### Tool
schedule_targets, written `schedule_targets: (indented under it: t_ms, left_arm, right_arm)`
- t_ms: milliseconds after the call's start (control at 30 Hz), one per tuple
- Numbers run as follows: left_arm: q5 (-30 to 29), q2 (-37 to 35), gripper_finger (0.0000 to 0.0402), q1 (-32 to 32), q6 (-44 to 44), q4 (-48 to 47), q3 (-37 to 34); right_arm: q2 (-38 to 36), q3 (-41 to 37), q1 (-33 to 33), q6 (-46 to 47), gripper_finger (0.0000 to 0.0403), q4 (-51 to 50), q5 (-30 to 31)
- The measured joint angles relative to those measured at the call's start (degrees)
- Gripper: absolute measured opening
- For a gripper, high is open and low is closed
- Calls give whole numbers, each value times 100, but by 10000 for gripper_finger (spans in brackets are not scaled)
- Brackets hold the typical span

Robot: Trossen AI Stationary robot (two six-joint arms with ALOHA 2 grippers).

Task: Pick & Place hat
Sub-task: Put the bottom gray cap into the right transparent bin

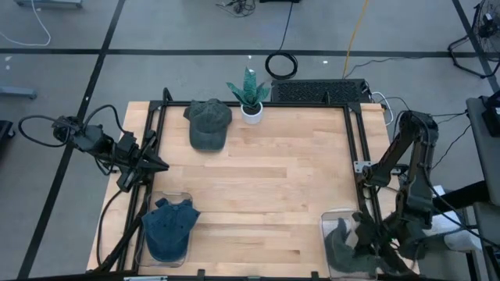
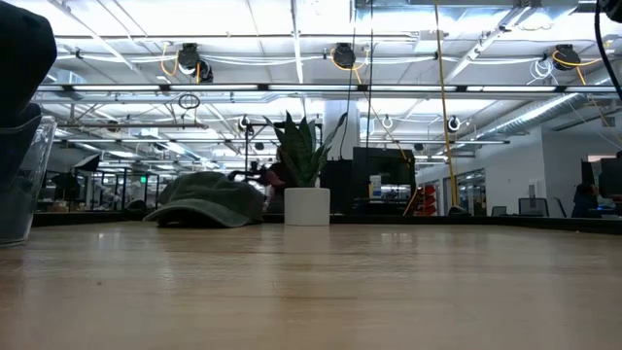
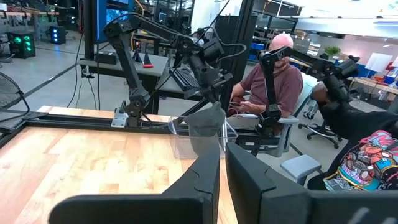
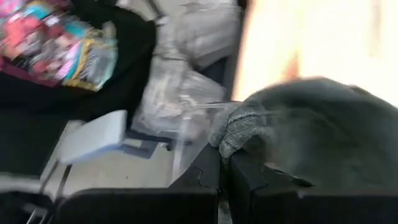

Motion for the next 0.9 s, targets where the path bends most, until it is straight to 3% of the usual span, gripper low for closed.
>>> schedule_targets:
  t_ms: [100, 333, 900]
  left_arm:
    - [-2, -2, 31, 0, 0, -1, 0]
    - [0, -1, 31, 0, 0, 0, 0]
    - [0, 0, 31, 2, 0, 0, 0]
  right_arm:
    - [-168, -220, -140, 485, 0, -464, -1]
    - [-493, -785, -604, 520, 0, -865, -38]
    - [-508, -1571, -1502, 902, 0, -708, -1777]
